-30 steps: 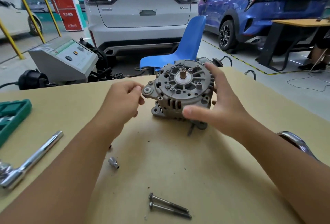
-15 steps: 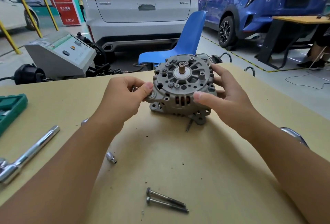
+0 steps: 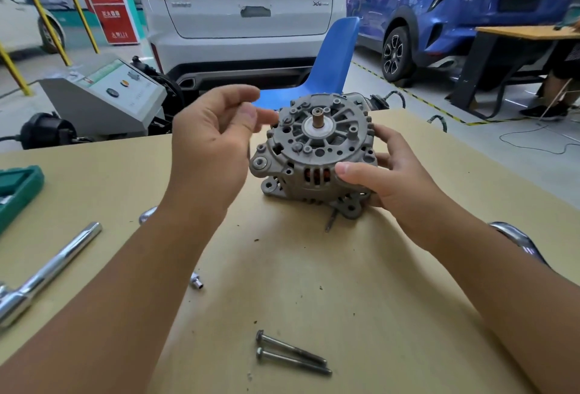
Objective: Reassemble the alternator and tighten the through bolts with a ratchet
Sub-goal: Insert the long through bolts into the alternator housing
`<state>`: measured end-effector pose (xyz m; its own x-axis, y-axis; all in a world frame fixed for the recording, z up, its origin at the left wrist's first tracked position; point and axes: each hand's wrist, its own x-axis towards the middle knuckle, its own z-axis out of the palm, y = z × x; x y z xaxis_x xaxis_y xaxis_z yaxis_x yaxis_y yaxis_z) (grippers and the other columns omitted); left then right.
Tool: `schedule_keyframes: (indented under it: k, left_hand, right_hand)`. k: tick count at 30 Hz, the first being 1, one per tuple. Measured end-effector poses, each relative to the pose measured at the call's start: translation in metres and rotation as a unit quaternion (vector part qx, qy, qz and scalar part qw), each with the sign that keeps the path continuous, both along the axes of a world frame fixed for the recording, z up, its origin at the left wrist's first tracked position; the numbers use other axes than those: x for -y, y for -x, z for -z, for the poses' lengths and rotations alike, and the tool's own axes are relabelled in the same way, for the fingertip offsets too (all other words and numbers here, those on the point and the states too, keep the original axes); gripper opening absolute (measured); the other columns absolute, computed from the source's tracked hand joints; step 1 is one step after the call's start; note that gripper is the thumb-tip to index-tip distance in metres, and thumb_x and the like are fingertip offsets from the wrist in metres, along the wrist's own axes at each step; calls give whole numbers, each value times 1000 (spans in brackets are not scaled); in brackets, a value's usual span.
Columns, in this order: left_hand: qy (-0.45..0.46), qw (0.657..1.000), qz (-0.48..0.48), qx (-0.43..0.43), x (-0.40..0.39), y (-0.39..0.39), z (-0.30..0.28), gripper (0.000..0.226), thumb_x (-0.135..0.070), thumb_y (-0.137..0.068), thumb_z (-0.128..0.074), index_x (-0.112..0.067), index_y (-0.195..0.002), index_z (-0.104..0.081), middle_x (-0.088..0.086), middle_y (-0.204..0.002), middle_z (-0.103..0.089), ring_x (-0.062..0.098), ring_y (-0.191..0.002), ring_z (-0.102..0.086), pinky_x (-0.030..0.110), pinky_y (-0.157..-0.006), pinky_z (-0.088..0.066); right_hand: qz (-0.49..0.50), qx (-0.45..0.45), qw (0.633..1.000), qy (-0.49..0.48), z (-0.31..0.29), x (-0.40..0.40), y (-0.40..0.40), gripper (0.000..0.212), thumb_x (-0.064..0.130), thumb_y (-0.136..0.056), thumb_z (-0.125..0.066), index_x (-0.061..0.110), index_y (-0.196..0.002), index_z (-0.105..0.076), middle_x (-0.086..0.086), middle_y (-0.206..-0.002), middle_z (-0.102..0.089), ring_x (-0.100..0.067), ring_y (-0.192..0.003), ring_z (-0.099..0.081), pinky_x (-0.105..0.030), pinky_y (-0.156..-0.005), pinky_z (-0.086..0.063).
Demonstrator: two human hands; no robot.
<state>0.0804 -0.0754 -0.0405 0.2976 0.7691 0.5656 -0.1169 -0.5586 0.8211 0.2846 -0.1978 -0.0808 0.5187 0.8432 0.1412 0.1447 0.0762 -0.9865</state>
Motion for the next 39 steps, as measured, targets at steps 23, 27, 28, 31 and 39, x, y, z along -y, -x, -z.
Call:
schedule_keyframes:
  k: [23, 27, 28, 31, 39]
  left_hand:
    - [-231, 972, -20, -43, 5, 7, 27, 7, -11, -94, -75, -8, -101, -74, 0, -78, -73, 11, -68, -73, 29, -63, -62]
    - [-183, 983, -16, -8, 6, 6, 26, 9, -4, -96, -73, -11, -100, -69, 0, -79, -73, 12, -69, -75, 23, -64, -60]
    - [-184, 983, -14, -11, 6, 6, 26, 8, -4, -96, -73, -11, -100, -69, 0, -79, -73, 13, -69, -75, 24, -64, -60]
    - [-191, 981, -11, -22, 5, 6, 26, 6, -4, -96, -73, -7, -100, -71, 0, -78, -72, 13, -68, -74, 25, -63, -61]
    - [-205, 977, -3, -55, 8, 4, 29, 10, -11, -93, -72, -4, -99, -74, 5, -78, -72, 15, -66, -72, 38, -62, -62]
  right_hand:
    - [-28, -15, 996, 78, -6, 2, -3, 97, 53, -50, -95, 52, -134, -46, 4, -124, -72, -23, -105, -74, -50, -95, -57]
    - [-24, -15, 994, 102, -8, 4, -1, 99, 57, -48, -92, 54, -134, -45, 2, -123, -71, -23, -91, -73, -36, -69, -56]
    - [-23, -14, 994, 103, -8, 4, -1, 99, 57, -48, -92, 53, -135, -45, 1, -123, -71, -23, -88, -72, -35, -67, -55]
    - [-25, -11, 994, 105, -9, 5, -2, 96, 57, -48, -91, 52, -134, -46, -1, -119, -72, -24, -86, -73, -37, -67, -57]
    - [-29, -10, 992, 124, -9, 5, -4, 95, 58, -47, -91, 50, -131, -48, -3, -116, -74, -23, -86, -74, -39, -70, -59]
